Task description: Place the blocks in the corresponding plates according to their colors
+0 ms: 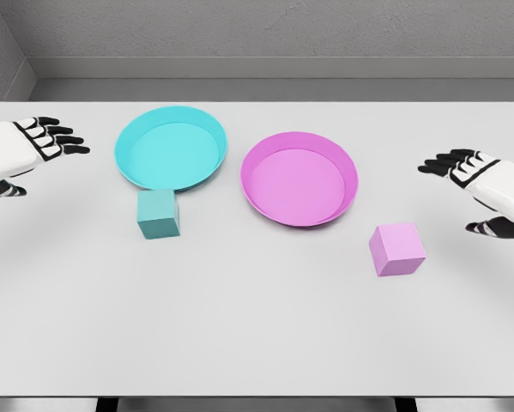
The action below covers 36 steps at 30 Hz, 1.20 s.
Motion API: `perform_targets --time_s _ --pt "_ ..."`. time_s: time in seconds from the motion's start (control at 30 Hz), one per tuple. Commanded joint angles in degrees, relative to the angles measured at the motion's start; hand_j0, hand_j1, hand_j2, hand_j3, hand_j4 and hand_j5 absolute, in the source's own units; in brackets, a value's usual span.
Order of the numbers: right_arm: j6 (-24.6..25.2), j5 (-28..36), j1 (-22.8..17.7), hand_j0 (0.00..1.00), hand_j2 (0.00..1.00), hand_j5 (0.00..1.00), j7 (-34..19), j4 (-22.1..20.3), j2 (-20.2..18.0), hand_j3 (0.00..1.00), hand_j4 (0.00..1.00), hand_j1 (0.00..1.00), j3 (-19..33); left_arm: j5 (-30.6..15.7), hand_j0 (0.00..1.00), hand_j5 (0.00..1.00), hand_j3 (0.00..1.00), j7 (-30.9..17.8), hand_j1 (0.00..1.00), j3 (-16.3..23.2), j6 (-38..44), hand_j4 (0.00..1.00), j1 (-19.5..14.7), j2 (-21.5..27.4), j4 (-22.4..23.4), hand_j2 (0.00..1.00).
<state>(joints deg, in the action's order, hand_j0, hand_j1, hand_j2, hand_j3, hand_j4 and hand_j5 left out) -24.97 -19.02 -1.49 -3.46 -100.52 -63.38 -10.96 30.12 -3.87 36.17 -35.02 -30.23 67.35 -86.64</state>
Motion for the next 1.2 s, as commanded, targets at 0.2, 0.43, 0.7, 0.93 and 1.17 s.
perform_targets --time_s 0.2,0.43,0.7,0.93,1.17 --pt "0.1 0.3 0.6 1.00 1.00 1.00 -7.3 0.0 0.6 1.00 1.00 1.00 -2.5 1.4 1.00 1.00 1.00 -0.5 1.00 0.4 0.0 1.00 1.1 -0.7 -1.4 1.00" --pt "0.8 0.3 5.5 1.00 1.00 1.00 -13.1 0.1 1.6 1.00 1.00 1.00 -8.6 11.4 1.00 1.00 1.00 -0.6 1.00 0.9 0.0 1.00 -1.2 -3.3 -8.0 1.00" --pt "0.3 0.4 10.0 1.00 1.00 1.00 -21.5 0.0 1.6 1.00 1.00 1.00 -8.6 20.5 1.00 1.00 1.00 -5.5 1.00 13.8 0.0 1.00 -14.9 -11.8 -7.5 1.00" --pt "0.2 0.6 12.7 1.00 1.00 1.00 -27.3 0.0 2.0 1.00 1.00 1.00 -8.6 20.9 1.00 1.00 1.00 -5.6 1.00 23.4 0.0 1.00 -20.5 -15.1 -5.9 1.00" --pt "0.3 0.6 15.3 1.00 1.00 1.00 -31.5 0.0 2.6 1.00 1.00 1.00 -8.7 20.9 1.00 1.00 1.00 -5.5 1.00 28.0 0.0 1.00 -22.8 -16.7 -4.2 1.00"
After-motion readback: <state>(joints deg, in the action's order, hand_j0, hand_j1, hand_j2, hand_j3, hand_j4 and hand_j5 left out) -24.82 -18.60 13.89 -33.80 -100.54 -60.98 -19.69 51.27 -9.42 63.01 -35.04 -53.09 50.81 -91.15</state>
